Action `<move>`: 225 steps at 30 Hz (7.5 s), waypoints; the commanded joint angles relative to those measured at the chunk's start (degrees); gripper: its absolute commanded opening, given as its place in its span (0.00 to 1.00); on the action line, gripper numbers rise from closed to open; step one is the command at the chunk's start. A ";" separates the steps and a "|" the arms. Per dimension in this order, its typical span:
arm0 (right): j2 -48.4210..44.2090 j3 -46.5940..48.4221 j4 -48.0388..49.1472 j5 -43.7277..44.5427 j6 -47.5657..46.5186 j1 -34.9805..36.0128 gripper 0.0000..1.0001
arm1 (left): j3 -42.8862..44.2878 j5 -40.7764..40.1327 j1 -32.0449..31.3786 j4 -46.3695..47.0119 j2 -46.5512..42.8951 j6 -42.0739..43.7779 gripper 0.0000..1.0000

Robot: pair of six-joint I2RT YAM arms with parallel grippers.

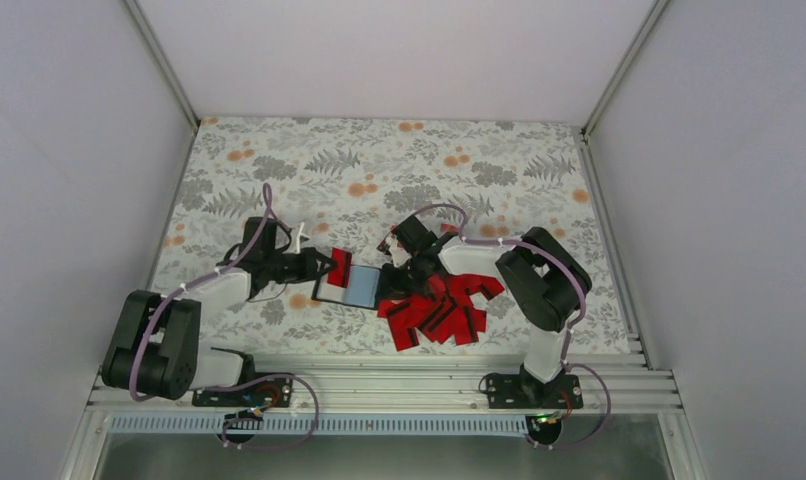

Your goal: Put the credit cards into the card holder

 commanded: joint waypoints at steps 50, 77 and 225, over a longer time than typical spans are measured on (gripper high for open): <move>4.42 -2.65 1.50 -2.16 -2.81 -1.25 0.04 | -7.11 -1.07 -1.39 16.33 5.65 -1.56 0.02; 4.13 -4.10 3.02 -2.88 -2.12 -1.28 0.04 | -10.05 1.00 -1.78 18.59 6.24 -3.81 0.02; 9.49 9.56 -5.02 -1.04 -9.76 -2.29 0.04 | 10.36 -12.53 -9.62 -17.45 15.33 3.76 0.27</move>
